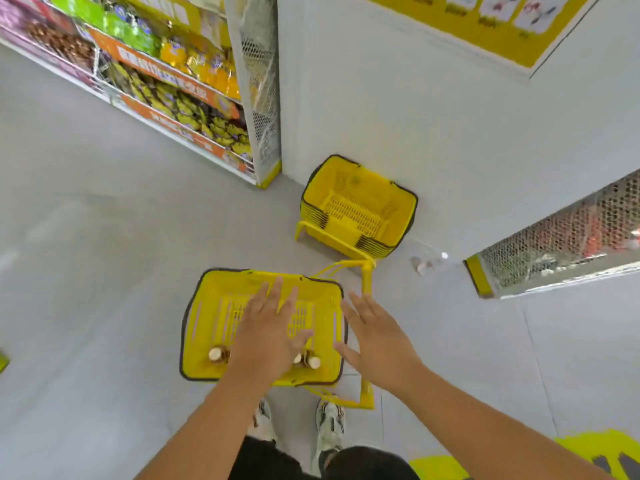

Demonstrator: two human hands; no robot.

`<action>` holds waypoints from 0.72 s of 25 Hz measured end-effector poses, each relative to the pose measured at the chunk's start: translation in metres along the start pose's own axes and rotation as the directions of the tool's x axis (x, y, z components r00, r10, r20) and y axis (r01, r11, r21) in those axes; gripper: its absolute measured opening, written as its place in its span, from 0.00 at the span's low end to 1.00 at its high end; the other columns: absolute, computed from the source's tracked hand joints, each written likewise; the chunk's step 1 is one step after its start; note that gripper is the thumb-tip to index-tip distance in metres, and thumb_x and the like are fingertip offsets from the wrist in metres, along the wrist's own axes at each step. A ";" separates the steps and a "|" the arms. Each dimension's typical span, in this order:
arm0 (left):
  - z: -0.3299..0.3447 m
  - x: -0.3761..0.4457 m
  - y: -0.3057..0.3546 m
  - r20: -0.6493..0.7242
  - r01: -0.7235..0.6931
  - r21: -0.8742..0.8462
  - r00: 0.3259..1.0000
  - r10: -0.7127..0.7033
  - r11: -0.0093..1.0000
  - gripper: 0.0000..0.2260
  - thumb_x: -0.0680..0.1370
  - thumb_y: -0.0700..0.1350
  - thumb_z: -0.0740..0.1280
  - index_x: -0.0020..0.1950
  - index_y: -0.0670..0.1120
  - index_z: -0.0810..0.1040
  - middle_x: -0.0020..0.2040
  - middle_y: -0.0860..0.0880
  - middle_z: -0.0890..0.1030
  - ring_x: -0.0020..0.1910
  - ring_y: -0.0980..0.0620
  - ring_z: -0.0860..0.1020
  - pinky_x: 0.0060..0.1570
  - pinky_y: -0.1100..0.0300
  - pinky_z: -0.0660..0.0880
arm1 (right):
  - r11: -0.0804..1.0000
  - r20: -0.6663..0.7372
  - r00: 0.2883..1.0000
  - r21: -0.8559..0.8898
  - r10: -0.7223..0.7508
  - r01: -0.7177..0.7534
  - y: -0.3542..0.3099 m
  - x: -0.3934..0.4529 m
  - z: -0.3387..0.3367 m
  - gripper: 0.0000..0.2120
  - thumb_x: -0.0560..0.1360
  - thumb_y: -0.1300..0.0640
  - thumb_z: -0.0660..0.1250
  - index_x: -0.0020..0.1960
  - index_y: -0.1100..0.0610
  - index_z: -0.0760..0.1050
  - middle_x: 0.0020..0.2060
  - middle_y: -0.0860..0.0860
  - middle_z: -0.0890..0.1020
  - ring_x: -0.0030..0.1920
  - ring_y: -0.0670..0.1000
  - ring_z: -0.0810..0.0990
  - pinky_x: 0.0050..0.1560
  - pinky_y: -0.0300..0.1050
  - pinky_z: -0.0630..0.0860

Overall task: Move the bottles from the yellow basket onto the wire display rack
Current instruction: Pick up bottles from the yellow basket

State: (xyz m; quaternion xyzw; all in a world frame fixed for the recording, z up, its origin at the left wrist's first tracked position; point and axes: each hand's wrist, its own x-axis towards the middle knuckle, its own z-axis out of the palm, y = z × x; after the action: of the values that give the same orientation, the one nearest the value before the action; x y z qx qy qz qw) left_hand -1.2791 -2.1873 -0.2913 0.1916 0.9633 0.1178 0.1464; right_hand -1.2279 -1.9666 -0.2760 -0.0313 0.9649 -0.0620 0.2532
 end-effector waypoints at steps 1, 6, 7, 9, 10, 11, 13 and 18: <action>0.022 -0.001 -0.001 0.029 0.014 -0.018 0.999 -0.013 1.000 0.37 0.74 0.69 0.54 0.76 0.48 0.71 0.78 0.42 0.67 0.77 0.38 0.65 0.69 0.39 0.71 | 1.000 0.055 0.998 -0.011 -0.017 0.018 0.007 0.008 0.017 0.37 0.76 0.33 0.54 0.71 0.58 0.77 0.71 0.58 0.77 0.68 0.61 0.78 0.60 0.57 0.81; 0.129 0.012 -0.022 0.159 0.026 -0.081 0.987 -0.013 0.996 0.37 0.75 0.69 0.53 0.78 0.49 0.69 0.80 0.43 0.64 0.79 0.39 0.61 0.71 0.38 0.68 | 0.986 0.159 0.975 -0.036 -0.154 0.161 0.023 0.062 0.108 0.42 0.77 0.30 0.43 0.83 0.55 0.55 0.83 0.56 0.55 0.82 0.60 0.55 0.79 0.57 0.60; 0.149 0.015 -0.028 0.178 0.023 -0.066 0.984 -0.011 0.998 0.38 0.75 0.70 0.51 0.79 0.50 0.66 0.81 0.44 0.62 0.80 0.40 0.59 0.72 0.38 0.67 | 0.985 0.195 0.967 -0.031 -0.162 0.171 0.024 0.072 0.125 0.41 0.78 0.31 0.44 0.84 0.54 0.49 0.83 0.54 0.49 0.83 0.58 0.48 0.81 0.56 0.54; 0.190 0.021 -0.043 0.222 0.026 -0.030 0.975 -0.019 0.999 0.36 0.77 0.69 0.52 0.81 0.53 0.61 0.82 0.46 0.58 0.81 0.41 0.55 0.74 0.39 0.65 | 0.978 0.230 0.956 -0.052 -0.185 0.202 0.026 0.097 0.161 0.39 0.82 0.34 0.51 0.84 0.53 0.43 0.84 0.52 0.44 0.83 0.56 0.42 0.82 0.55 0.50; 0.208 0.025 -0.051 0.262 0.025 -0.018 0.965 -0.019 1.000 0.35 0.78 0.68 0.55 0.82 0.54 0.57 0.83 0.47 0.54 0.82 0.43 0.52 0.75 0.39 0.62 | 0.975 0.253 0.948 -0.056 -0.195 0.216 0.025 0.108 0.176 0.39 0.83 0.36 0.53 0.84 0.53 0.43 0.84 0.53 0.43 0.83 0.56 0.42 0.82 0.55 0.49; 0.225 0.030 -0.058 0.321 0.026 -0.005 0.947 -0.023 1.000 0.35 0.80 0.67 0.57 0.83 0.55 0.54 0.84 0.48 0.49 0.83 0.44 0.48 0.77 0.41 0.59 | 0.974 0.275 0.940 -0.049 -0.201 0.222 0.024 0.120 0.193 0.38 0.83 0.37 0.55 0.84 0.53 0.43 0.84 0.53 0.44 0.83 0.57 0.43 0.82 0.55 0.49; 0.255 0.038 -0.067 0.404 0.055 0.014 0.913 -0.056 0.998 0.36 0.80 0.65 0.60 0.83 0.55 0.49 0.84 0.50 0.45 0.83 0.45 0.44 0.77 0.43 0.55 | 0.978 0.297 0.934 -0.009 -0.198 0.210 0.022 0.142 0.224 0.38 0.83 0.39 0.57 0.84 0.53 0.44 0.84 0.53 0.47 0.83 0.56 0.45 0.81 0.54 0.52; 0.319 0.053 -0.075 0.475 0.062 0.018 0.878 -0.063 0.998 0.39 0.79 0.64 0.64 0.83 0.54 0.49 0.84 0.49 0.45 0.82 0.45 0.45 0.79 0.44 0.53 | 0.979 0.378 0.906 0.004 -0.188 0.202 0.017 0.174 0.289 0.40 0.80 0.41 0.65 0.83 0.55 0.51 0.81 0.55 0.59 0.80 0.59 0.58 0.75 0.57 0.65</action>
State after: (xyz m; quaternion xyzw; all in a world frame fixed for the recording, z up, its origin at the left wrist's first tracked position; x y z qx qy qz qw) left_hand -1.2468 -2.1789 -0.6216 0.1835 0.9038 0.0614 0.3818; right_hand -1.2377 -1.9960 -0.6122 -0.1434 0.8913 -0.0626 0.4256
